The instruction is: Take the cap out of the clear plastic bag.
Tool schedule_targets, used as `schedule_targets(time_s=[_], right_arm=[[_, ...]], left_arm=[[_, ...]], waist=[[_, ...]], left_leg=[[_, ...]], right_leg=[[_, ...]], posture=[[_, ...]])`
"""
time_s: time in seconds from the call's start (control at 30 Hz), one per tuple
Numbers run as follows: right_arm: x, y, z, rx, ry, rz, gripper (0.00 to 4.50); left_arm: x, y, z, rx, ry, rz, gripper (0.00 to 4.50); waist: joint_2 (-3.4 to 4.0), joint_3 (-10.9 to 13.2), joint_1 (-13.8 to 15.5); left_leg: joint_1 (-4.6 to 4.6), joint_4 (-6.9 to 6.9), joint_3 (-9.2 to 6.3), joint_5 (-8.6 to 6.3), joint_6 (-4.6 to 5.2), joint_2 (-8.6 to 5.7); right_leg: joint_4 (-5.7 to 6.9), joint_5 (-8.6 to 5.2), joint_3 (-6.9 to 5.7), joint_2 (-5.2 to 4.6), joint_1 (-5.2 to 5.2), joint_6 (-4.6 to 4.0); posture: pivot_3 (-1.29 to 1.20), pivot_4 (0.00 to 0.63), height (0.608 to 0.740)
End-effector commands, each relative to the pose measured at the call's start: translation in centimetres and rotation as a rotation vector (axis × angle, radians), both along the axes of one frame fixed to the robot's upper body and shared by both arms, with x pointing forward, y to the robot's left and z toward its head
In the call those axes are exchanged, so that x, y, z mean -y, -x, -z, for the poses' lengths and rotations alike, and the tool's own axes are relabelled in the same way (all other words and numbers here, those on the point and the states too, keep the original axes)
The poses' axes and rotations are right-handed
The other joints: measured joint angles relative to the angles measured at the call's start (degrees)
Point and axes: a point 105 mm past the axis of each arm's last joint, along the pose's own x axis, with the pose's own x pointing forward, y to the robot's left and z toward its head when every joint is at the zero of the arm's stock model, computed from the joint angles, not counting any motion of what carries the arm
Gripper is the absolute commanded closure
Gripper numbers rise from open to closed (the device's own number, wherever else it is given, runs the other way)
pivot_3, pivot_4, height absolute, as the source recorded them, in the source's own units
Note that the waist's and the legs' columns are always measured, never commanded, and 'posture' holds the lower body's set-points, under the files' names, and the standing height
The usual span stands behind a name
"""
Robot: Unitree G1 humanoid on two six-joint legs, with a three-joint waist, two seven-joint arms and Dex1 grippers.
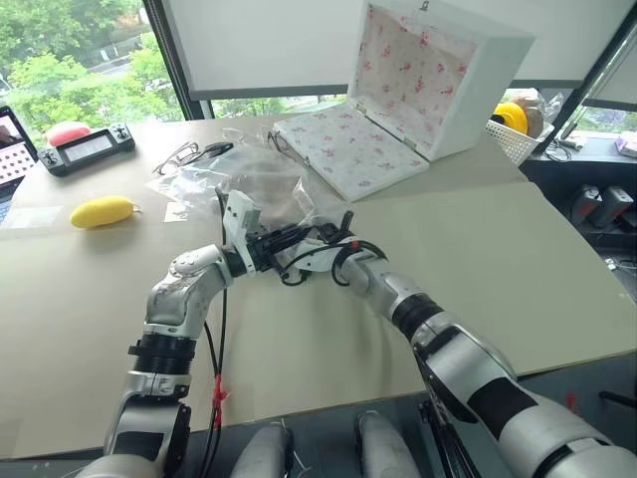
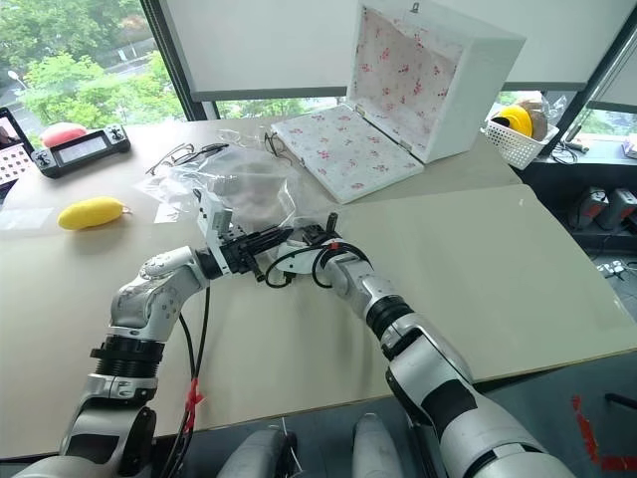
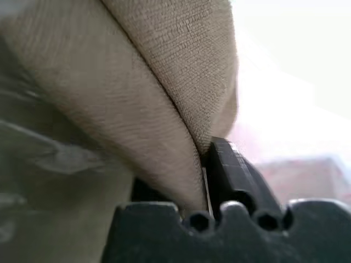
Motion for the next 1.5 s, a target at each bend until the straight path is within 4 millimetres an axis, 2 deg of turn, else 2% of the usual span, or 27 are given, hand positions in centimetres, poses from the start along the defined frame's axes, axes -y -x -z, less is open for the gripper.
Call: schedule_targets(time_s=[0.03,0.17,0.27,0.37,0.47,0.73,0.9,1.03,1.17,1.27,1.33,1.5], right_arm=[[-1.1,1.1,-0.4,0.009,-0.049,-0.081,3.96],[-1.0,2.9,-1.5,0.038,-0.128,-0.174,3.96],[0.1,4.5,-1.7,0.014,-0.171,-0.209,3.96],[1.9,5.6,-1.3,-0.046,-0.204,-0.196,3.96],[4.6,6.6,-1.4,-0.100,-0.242,-0.151,3.96],[10.1,7.2,-1.9,-0.124,-0.215,0.018,3.96],[11.1,8.7,-3.2,-0.178,-0.281,-0.015,3.96],[10.8,11.4,-4.2,-0.321,-0.377,-0.131,3.96],[11.3,13.5,-6.2,-0.418,-0.549,-0.201,3.96],[12.7,16.0,-9.1,-0.504,-0.730,-0.293,3.96],[13.6,17.2,-10.5,-0.536,-0.789,-0.342,3.96],[15.5,18.2,-12.8,-0.551,-0.907,-0.387,3.96]], left_arm=[[0.3,0.5,-1.0,0.054,0.007,0.014,4.50],[0.1,0.6,-0.7,0.050,0.004,0.010,4.50],[-0.1,0.7,-0.4,0.047,-0.008,0.005,4.50],[-0.2,0.8,-0.2,0.042,-0.009,-0.001,4.50],[-0.3,0.8,0.0,0.037,-0.009,-0.005,4.50],[-0.1,0.8,0.4,0.025,-0.005,-0.004,4.50],[-0.1,0.8,0.3,0.026,-0.007,-0.002,4.50],[-0.2,0.8,0.4,0.025,-0.008,-0.002,4.50],[-0.2,0.8,0.5,0.024,-0.009,-0.002,4.50],[-0.3,0.7,0.6,0.023,-0.010,-0.003,4.50],[-0.3,0.7,0.6,0.022,-0.010,-0.002,4.50],[-0.1,0.7,0.7,0.019,-0.011,0.003,4.50]], waist=[[0.00,0.0,-0.1],[0.00,0.0,-0.1],[0.00,0.0,0.0],[-0.01,0.0,0.2],[-0.01,0.0,0.4],[-0.01,0.0,1.5],[-0.01,0.0,1.8],[-0.02,0.0,2.0],[-0.02,0.0,2.1],[-0.02,0.0,2.5],[-0.01,0.0,3.1],[-0.01,0.0,3.3]], left_leg=[[0.02,-0.01,0.02,0.00,0.00,0.00],[0.03,-0.07,0.06,0.00,0.00,0.02],[0.03,-0.08,0.07,0.00,0.01,0.01],[0.02,-0.10,0.08,-0.01,0.02,0.01],[0.09,-0.10,0.13,-0.01,0.02,0.04],[0.78,-0.25,0.15,-0.04,0.06,0.11],[0.74,-0.29,0.15,-0.04,0.08,0.13],[0.67,-0.32,0.15,-0.06,0.11,0.14],[0.68,-0.34,0.12,-0.07,0.11,0.20],[0.69,-0.35,0.11,-0.07,0.11,0.21],[0.66,-0.35,0.08,-0.07,0.12,0.25],[0.65,-0.36,0.14,-0.10,0.16,0.49]], right_leg=[[0.00,0.00,0.02,0.00,0.00,0.00],[0.00,0.00,0.09,0.03,-0.02,0.00],[-0.04,0.00,0.10,0.03,-0.02,0.00],[-0.06,0.00,0.11,0.03,-0.01,0.00],[-0.11,-0.01,0.13,0.05,0.07,0.01],[-0.36,-0.06,0.13,0.11,0.83,0.08],[-0.53,-0.06,0.12,0.12,0.85,0.09],[-0.66,-0.05,0.10,0.12,0.85,0.08],[-0.73,-0.05,0.08,0.17,0.89,0.09],[-0.75,-0.05,0.08,0.17,0.92,0.10],[-0.78,-0.05,0.07,0.18,0.90,0.09],[-0.89,-0.04,0.01,0.26,0.96,0.11]], posture=[[0.00,0.150,0.740],[0.00,0.150,0.740],[0.00,0.150,0.740],[0.00,0.150,0.740],[0.00,0.150,0.740],[0.00,0.150,0.740],[0.00,0.150,0.740],[0.00,0.150,0.740],[0.00,0.150,0.740],[0.00,0.150,0.740],[0.00,0.150,0.740],[0.00,0.150,0.740]])
